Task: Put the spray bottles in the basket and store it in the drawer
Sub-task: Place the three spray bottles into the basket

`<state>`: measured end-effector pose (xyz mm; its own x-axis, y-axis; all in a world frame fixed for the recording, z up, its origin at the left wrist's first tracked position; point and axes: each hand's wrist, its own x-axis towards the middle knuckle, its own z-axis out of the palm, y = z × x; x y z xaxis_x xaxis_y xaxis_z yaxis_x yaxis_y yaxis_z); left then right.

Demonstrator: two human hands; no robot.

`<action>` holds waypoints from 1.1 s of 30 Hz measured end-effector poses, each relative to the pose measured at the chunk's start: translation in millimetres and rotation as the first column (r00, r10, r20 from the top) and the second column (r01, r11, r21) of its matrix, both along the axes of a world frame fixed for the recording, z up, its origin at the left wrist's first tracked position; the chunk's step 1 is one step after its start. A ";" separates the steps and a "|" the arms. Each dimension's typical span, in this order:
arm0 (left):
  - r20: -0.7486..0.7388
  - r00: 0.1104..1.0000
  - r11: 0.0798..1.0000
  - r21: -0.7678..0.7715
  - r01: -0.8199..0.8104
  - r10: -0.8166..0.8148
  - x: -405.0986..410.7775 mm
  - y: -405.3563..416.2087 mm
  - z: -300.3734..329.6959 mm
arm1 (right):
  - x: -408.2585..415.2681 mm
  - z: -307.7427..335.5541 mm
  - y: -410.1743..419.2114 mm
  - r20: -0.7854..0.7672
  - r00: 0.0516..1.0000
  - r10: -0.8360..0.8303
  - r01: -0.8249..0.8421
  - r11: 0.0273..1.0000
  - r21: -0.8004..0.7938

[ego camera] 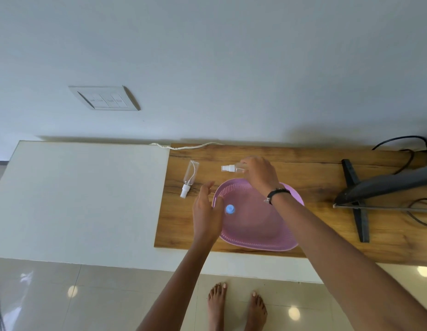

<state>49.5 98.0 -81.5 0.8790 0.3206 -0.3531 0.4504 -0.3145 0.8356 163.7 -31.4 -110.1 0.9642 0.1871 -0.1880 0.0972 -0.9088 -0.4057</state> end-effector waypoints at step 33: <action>0.063 0.998 0.969 -0.245 0.006 0.009 3.6 -41.0 36.5 | -49.9 33.7 -44.5 0.081 0.994 0.069 -0.096 0.908 0.409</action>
<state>53.1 57.0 -45.0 0.9015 0.2322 -0.3652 0.3948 -0.0958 0.9137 113.8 -75.9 -76.3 0.9492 0.3143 -0.0164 0.2026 -0.6500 -0.7324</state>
